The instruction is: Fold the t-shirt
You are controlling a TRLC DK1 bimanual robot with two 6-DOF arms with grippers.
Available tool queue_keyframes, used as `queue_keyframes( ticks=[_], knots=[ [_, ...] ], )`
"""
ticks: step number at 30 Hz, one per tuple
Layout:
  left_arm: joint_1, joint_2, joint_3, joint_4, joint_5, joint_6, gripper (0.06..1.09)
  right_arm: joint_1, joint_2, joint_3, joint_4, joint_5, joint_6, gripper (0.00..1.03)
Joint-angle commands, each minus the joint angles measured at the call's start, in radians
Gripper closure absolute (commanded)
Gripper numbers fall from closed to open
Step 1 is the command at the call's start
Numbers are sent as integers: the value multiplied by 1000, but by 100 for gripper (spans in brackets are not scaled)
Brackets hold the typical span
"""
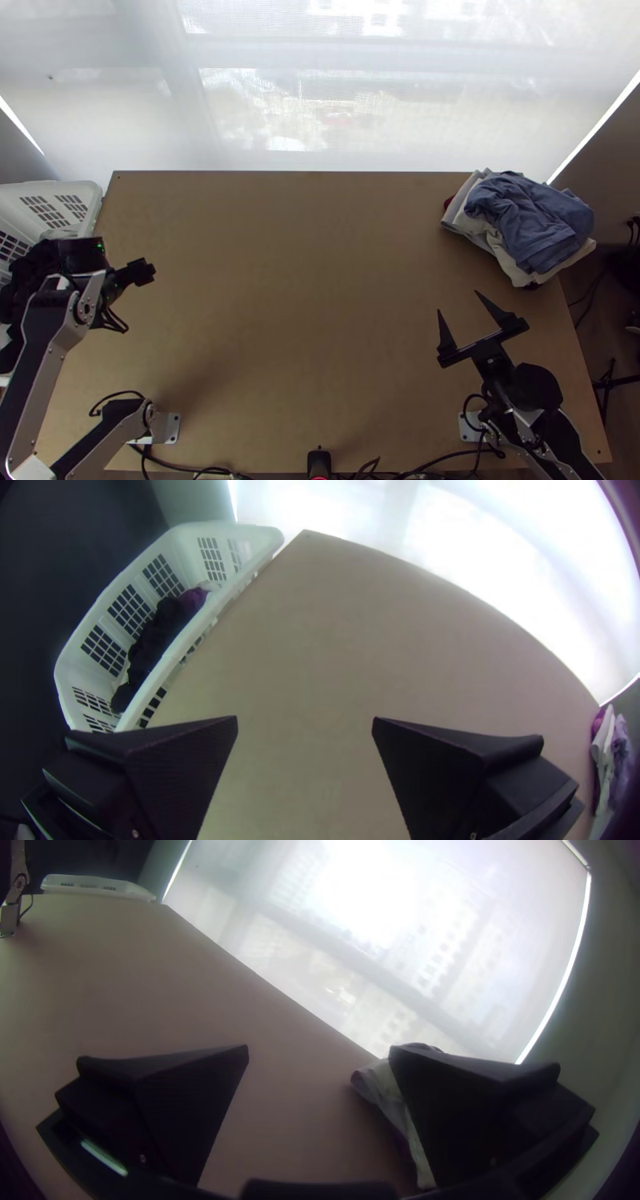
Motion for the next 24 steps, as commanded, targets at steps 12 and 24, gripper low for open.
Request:
queue_keyframes(
  ticks=[12,24],
  knots=[
    [549,403,339,-120,15,43,10,-105,622,361,-122,59,113,5],
    [800,828,676,-32,-60,344,10,-217,970,760,-462,-134,659,5]
  ],
)
